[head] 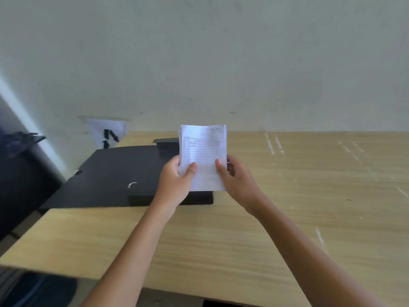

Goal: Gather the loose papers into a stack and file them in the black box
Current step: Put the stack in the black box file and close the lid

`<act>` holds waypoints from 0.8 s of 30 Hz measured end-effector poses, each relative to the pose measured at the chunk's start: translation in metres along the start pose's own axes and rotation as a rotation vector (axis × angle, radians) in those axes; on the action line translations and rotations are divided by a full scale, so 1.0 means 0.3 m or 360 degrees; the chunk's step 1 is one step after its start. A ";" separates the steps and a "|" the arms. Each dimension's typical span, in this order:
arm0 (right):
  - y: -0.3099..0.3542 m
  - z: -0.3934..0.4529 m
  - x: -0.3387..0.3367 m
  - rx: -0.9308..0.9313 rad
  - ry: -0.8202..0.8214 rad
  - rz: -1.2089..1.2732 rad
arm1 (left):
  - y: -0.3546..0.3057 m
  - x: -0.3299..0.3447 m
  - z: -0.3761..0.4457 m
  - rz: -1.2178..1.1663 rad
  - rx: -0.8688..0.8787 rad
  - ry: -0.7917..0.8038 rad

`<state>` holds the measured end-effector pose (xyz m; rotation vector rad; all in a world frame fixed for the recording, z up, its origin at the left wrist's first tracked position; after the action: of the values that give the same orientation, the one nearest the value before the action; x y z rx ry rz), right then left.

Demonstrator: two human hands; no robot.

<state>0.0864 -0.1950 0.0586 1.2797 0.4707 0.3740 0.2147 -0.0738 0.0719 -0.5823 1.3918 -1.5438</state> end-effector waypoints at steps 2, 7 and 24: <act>0.001 0.014 0.068 -0.0066 -0.0021 -0.0201 | 0.031 -0.091 0.061 0.0120 -0.0030 -0.0087; -0.080 -0.011 0.174 -0.0485 0.0186 -0.0831 | 0.143 -0.238 0.233 0.0387 -0.0139 -0.0221; -0.155 -0.045 0.193 -0.0856 0.0070 -0.1065 | 0.391 0.041 0.494 0.1102 -0.0323 0.0206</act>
<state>0.1286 -0.1656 0.0032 0.5438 0.7430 -0.0445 0.3715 -0.1468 -0.0059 -0.0849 1.6347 -0.9006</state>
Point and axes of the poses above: each hand's wrist, its own z-axis towards the middle knuckle, its own x-axis out of the palm, y = z × x, the point moved 8 cm from there along z, towards the middle knuckle, and after that the axes turned 11 degrees about -y, right-handed, at the moved point
